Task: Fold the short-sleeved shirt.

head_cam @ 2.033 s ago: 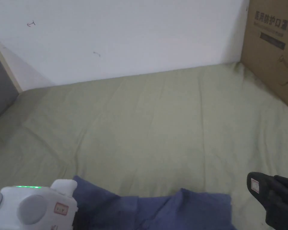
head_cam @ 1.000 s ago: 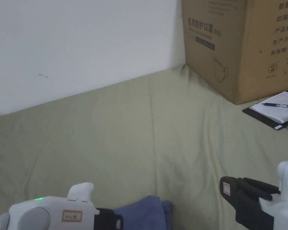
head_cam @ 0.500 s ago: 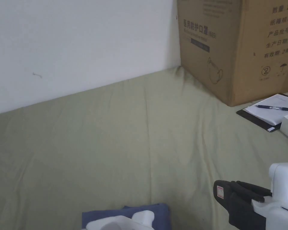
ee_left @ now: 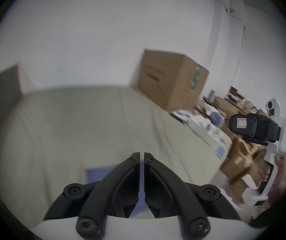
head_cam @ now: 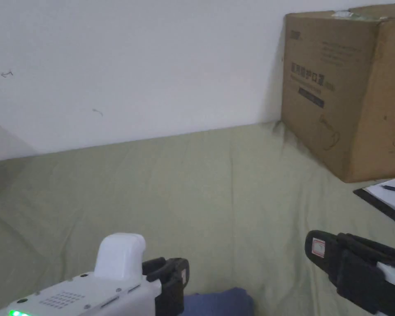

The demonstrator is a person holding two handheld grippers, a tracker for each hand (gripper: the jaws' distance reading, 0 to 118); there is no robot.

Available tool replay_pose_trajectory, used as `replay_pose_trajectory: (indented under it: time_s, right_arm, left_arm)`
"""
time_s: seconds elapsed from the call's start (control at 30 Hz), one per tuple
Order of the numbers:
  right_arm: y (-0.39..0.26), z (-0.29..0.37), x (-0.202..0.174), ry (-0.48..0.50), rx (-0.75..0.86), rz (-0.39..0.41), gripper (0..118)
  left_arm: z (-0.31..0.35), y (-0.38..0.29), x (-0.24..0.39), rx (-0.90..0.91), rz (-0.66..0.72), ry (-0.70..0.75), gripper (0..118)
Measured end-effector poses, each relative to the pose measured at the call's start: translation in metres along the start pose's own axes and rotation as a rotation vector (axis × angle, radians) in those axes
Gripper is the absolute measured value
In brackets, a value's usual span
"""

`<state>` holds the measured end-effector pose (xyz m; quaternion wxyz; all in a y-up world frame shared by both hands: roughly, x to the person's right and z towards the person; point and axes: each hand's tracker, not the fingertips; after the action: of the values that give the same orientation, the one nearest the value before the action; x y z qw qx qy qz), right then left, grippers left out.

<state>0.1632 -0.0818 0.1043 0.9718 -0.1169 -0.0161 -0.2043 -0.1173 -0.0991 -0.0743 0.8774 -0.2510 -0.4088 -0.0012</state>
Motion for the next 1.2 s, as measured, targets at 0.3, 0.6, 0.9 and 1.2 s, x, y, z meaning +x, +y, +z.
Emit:
replay_pose_trajectory:
  time_s: [0.3, 0.6, 0.9, 1.2]
  right_arm:
    - [-0.010, 0.013, -0.054, -0.063, 0.433, 0.285, 0]
    - [-0.072, -0.020, -0.050, -0.293, 0.348, 0.386, 0]
    - [-0.073, -0.019, -0.045, -0.363, 0.337, 0.366, 0]
    - [-0.066, -0.017, -0.034, -0.344, 0.324, 0.286, 0]
  left_arm:
    - [0.067, -0.035, -0.018, 0.414, -0.117, 0.445, 4]
    - [0.066, -0.072, -0.020, 0.524, -0.041, 0.589, 4]
    - [0.056, -0.081, -0.013, 0.479, -0.070, 0.563, 4]
    - [0.072, -0.073, -0.016, 0.558, -0.025, 0.538, 4]
